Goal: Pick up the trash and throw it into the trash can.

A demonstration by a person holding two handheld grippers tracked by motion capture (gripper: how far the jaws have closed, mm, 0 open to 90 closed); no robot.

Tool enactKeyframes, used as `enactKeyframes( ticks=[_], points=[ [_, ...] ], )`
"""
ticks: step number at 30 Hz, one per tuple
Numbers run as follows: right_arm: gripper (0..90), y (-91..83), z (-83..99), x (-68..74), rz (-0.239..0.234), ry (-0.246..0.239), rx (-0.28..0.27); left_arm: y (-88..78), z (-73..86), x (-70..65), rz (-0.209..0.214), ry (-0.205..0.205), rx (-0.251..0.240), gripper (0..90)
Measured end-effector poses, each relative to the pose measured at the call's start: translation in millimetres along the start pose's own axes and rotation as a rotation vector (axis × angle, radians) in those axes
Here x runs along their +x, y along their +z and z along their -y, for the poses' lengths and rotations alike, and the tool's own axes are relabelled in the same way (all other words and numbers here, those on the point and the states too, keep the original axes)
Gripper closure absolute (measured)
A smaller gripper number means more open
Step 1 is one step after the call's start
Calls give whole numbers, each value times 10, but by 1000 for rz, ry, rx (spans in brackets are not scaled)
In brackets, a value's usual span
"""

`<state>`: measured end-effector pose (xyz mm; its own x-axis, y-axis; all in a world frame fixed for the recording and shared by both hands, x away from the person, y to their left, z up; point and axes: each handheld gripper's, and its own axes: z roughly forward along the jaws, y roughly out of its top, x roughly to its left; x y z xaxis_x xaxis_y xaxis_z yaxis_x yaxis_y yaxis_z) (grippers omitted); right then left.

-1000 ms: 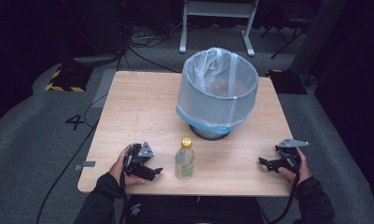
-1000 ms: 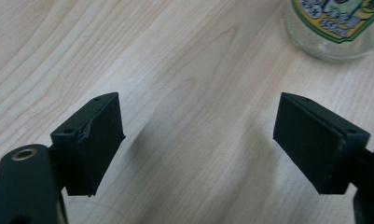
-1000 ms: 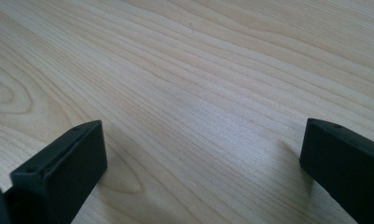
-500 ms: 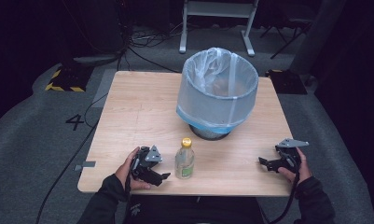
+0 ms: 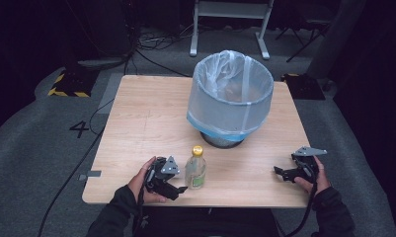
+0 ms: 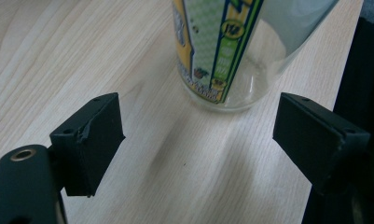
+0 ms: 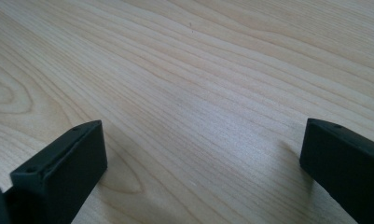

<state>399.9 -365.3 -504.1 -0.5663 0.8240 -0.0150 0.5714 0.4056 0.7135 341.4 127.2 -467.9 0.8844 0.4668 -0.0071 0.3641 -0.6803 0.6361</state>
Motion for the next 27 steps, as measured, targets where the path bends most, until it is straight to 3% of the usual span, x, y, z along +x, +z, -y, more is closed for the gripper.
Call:
enactKeyframes(
  ticks=[8, 16, 20, 27],
  points=[
    [4, 1, -2, -3, 0, -3, 1, 46, -75, -23, 2, 5, 6, 160],
    [4, 1, -1, -3, 1, -4, 1, 62, -143, -65, 11, 8, -26, 160],
    [4, 1, -2, -3, 0, -3, 1, 61, -184, -100, 7, 2, -75, 159],
    [4, 1, -1, -3, 0, -3, 1, 79, -237, -106, 21, 4, -91, 162]
  ],
)
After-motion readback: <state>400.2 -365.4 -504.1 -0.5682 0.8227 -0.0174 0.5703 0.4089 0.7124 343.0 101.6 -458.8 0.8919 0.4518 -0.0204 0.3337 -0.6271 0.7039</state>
